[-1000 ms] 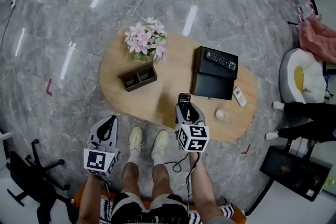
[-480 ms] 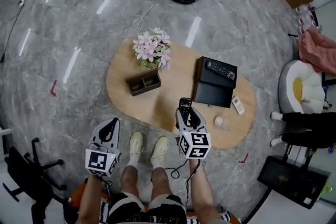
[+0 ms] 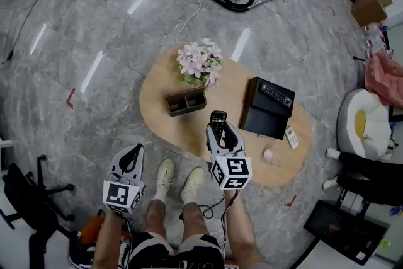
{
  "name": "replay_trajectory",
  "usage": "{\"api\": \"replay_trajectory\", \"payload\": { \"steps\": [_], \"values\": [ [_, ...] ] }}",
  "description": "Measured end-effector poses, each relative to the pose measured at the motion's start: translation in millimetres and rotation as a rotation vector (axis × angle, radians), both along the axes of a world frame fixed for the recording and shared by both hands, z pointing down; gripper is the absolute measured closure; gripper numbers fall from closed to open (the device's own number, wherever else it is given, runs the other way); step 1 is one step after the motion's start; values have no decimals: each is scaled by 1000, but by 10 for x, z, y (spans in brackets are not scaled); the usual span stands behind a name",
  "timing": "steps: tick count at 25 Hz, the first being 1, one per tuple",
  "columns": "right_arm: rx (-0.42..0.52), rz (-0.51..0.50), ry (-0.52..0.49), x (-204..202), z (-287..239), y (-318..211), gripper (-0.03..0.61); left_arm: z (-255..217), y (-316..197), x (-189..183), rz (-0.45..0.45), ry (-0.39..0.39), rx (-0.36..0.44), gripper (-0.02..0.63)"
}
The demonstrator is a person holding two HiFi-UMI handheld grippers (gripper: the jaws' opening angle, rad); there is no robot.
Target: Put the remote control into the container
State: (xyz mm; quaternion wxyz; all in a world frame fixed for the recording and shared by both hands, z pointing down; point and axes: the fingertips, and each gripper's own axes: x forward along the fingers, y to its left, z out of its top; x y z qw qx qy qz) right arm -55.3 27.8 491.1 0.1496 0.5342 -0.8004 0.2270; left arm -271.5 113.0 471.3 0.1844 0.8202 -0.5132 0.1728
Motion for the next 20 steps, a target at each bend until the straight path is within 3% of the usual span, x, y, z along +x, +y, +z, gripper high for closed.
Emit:
{"api": "replay_trajectory", "payload": {
  "steps": [20],
  "values": [
    [85,-168,-57,-972,236,-517,382,387,217,-577,-113,-12,-49,607]
  ]
}}
